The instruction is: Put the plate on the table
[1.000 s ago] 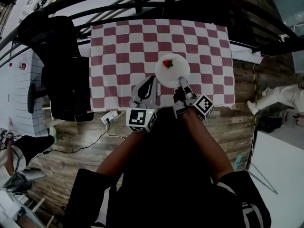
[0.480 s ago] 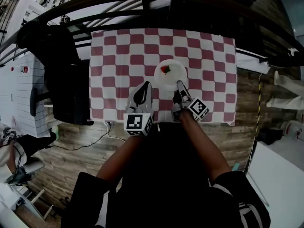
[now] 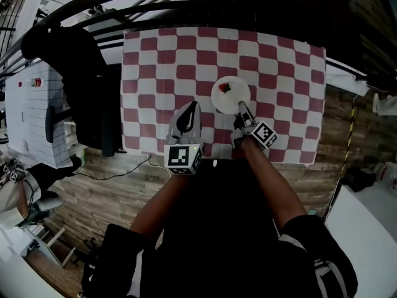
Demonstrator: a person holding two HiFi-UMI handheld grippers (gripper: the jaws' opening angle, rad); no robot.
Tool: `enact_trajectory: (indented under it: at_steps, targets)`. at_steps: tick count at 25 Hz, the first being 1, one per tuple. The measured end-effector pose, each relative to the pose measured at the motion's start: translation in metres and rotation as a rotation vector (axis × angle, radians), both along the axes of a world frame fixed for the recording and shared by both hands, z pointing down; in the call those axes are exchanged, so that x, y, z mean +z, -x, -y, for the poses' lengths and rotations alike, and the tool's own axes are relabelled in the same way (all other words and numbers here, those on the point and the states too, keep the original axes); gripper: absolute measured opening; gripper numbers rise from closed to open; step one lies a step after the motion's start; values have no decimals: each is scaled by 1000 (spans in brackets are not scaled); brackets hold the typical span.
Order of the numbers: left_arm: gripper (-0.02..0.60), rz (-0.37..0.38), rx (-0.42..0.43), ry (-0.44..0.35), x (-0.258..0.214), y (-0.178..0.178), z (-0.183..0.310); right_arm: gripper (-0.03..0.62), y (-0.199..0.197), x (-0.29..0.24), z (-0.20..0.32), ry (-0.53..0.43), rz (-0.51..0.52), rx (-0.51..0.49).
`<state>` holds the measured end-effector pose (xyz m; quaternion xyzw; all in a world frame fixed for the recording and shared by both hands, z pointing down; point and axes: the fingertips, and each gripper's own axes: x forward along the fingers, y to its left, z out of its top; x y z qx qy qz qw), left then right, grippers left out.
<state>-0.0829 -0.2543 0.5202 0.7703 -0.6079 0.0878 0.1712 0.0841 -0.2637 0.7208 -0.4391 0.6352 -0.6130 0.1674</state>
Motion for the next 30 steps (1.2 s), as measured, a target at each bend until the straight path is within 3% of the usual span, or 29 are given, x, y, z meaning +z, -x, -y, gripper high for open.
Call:
enact_trajectory:
  at_steps: [15,30]
  targets:
    - [9,-16,22,29,3,-10,14,14,18,29,-1,98,-31,-67]
    - [9,-11,-3,41,2,10,-7,15,23,44,-12,196,-61,-20]
